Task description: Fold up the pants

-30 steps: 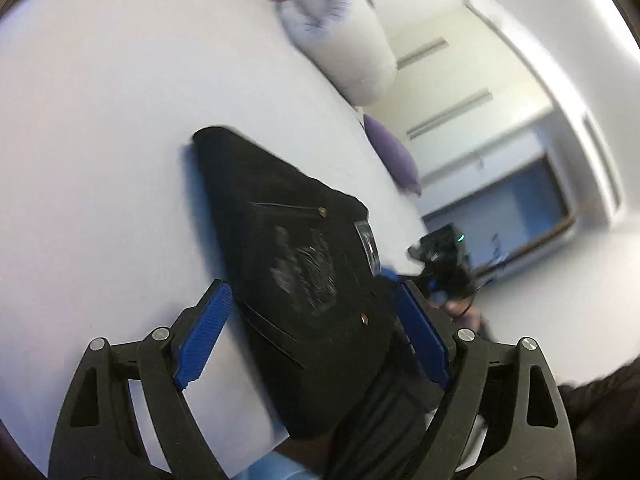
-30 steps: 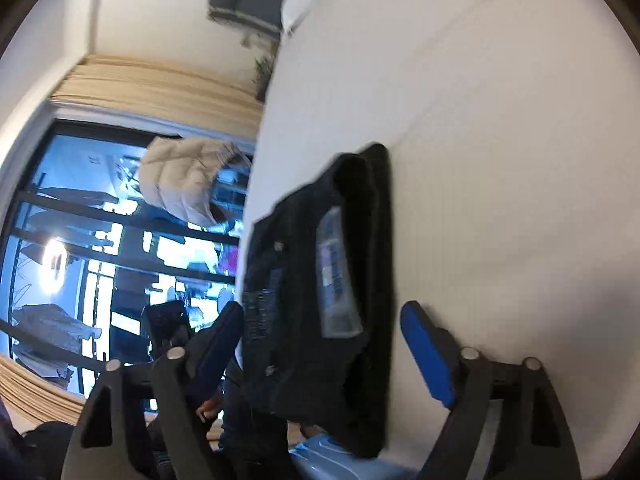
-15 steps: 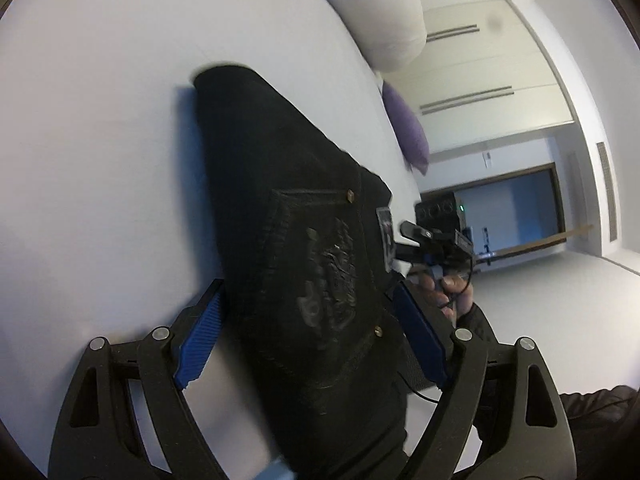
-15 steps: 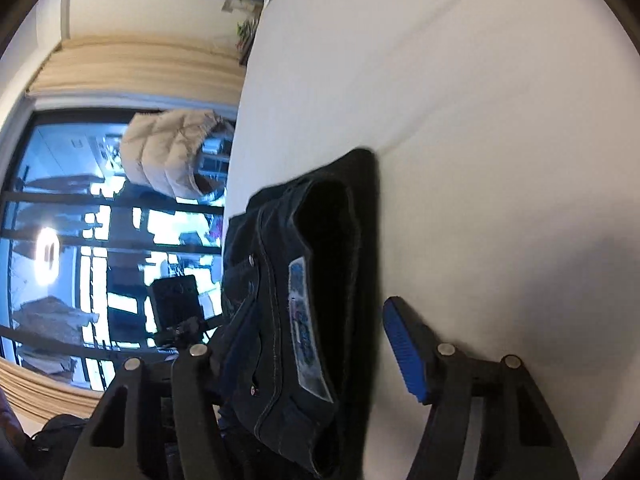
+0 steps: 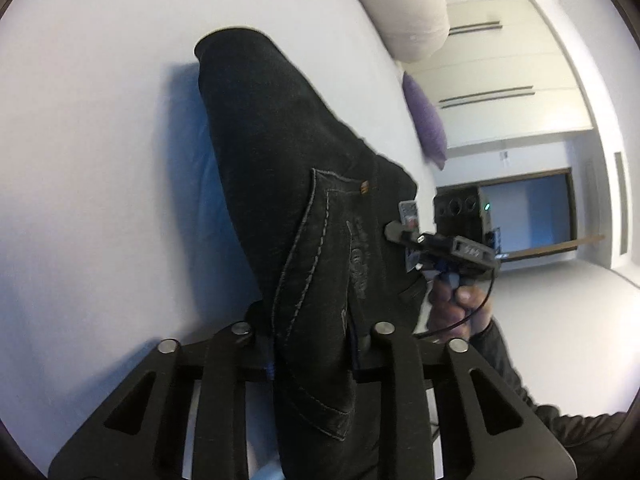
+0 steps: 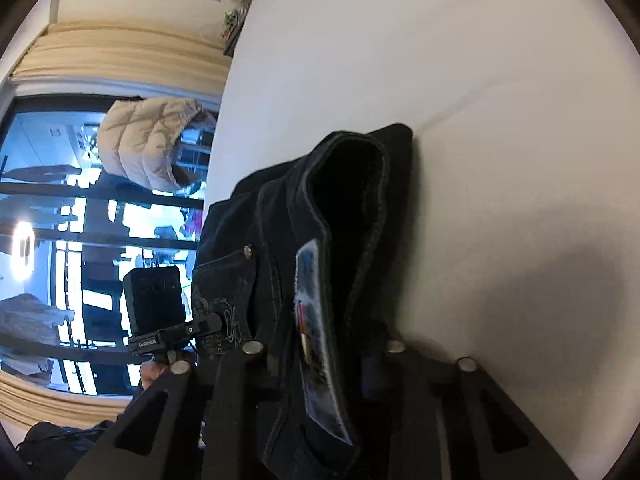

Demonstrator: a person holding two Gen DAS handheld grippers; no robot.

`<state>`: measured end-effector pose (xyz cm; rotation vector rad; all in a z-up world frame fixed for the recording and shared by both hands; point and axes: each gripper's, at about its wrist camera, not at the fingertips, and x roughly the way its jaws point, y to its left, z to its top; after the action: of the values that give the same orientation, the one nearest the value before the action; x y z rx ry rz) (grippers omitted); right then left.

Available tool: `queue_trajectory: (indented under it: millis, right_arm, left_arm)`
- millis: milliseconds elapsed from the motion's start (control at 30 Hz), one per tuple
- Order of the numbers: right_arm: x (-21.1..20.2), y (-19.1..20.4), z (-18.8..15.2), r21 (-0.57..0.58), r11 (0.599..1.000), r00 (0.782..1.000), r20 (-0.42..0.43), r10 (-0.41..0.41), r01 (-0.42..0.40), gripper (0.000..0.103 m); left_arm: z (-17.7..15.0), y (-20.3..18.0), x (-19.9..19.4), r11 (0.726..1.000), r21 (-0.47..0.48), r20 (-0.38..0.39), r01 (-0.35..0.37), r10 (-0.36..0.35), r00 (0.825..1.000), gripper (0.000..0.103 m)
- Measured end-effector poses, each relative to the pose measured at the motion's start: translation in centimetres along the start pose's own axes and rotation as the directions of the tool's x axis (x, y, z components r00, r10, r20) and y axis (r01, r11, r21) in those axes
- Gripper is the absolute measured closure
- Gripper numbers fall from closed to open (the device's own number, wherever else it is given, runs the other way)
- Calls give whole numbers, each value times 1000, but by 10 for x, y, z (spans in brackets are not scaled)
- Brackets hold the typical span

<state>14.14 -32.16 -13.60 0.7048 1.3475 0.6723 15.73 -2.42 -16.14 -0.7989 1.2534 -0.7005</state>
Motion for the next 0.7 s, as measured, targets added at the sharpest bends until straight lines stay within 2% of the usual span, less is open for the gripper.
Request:
queue_trajectory:
  millis: [167,333,500,700]
  right_arm:
    - [-12,32,-1,-61,998,999,39,3,0,83]
    - [-10,79,30,-142,989,997,67,48,-38,84]
    - [18,114,92,-183,982,994,81,72,-56,84]
    - [72,126,161,-151,986,994,76,84,-72,84]
  left_arm:
    - [10,-17,-24,998,33,44,50,-51,998,85]
    - [47,-31,-69,994,90,122,56,-67,990,85]
    - [104,-30,-105,990,141,177,-27,2,984,85]
    - [181,1,-125,987,122,201,-108,82,976,85]
